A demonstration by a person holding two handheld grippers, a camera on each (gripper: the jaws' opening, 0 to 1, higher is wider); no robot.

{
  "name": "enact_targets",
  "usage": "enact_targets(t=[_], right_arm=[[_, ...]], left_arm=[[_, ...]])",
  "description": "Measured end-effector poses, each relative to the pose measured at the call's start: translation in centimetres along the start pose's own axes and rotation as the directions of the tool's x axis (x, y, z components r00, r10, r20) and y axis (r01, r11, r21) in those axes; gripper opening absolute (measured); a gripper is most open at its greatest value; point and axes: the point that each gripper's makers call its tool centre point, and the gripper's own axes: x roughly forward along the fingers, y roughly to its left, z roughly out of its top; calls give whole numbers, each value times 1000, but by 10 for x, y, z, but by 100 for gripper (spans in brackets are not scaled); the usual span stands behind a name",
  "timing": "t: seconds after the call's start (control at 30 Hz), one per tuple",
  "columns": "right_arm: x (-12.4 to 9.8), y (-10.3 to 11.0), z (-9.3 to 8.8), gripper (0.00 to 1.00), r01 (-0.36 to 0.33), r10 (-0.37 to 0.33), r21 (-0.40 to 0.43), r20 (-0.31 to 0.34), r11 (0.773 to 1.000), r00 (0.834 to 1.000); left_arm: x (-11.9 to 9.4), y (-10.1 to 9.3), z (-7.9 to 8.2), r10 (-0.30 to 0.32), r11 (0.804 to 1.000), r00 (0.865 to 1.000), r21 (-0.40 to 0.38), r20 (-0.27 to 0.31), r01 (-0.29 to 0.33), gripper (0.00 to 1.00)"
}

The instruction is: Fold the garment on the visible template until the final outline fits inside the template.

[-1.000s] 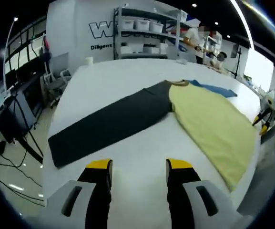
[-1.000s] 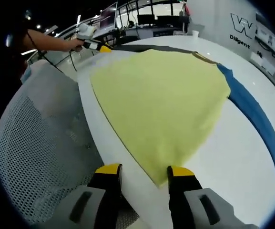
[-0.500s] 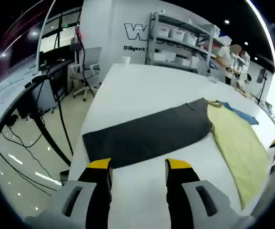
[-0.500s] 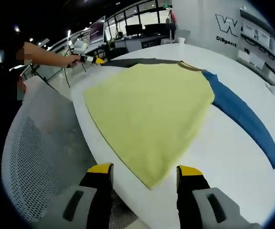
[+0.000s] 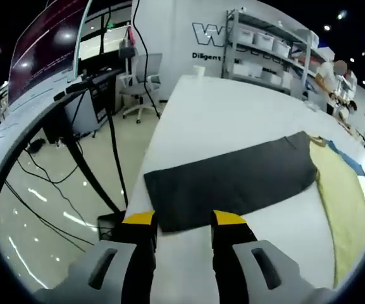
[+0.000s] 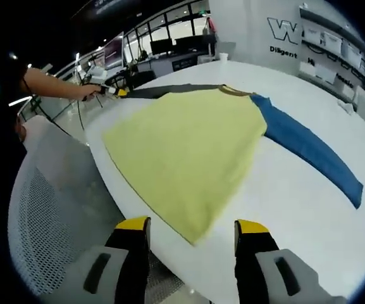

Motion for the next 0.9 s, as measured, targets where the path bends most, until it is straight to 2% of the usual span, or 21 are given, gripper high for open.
enact_targets(t=[0.1, 0.27, 0.37, 0.47, 0.5, 0.57, 0.63, 0.73, 0.9], right_arm=[[-2, 1, 0, 50, 5, -5, 2, 2, 1000, 1000], [-6, -2, -1, 50, 18, -18, 9, 5, 1000, 1000], [-10, -5, 0, 52, 34, -34, 11, 18, 999, 999], [-13, -8, 6, 58, 52, -52, 3, 62, 999, 997], [-14, -8, 11, 63, 57, -58, 12, 97, 998, 994], [-15, -10, 18, 72, 69, -73, 28, 145, 997, 987], [-17, -12, 19, 80, 79, -82, 25, 157, 997, 984], [-20, -14, 20, 81, 95, -94, 5, 176, 995, 980], [-25, -19, 15, 86, 103, -103, 14, 189, 995, 977]], left_arm=[[4, 5, -3, 24, 999, 1000, -29, -19, -25, 35], [9, 7, -8, 35, 999, 998, -34, -43, -37, 31], [10, 6, -9, 41, 999, 998, 18, -45, -40, 27], [10, 7, -7, 44, 999, 998, 4, -42, -44, 25], [10, 8, -7, 45, 999, 998, 7, -41, -45, 24], [10, 7, -7, 47, 999, 998, 11, -41, -46, 20], [12, 8, -7, 43, 999, 998, 18, -47, -42, 12], [13, 8, -7, 37, 999, 998, 29, -56, -36, 5], [7, 3, -6, 32, 999, 996, 20, -81, -30, 4]])
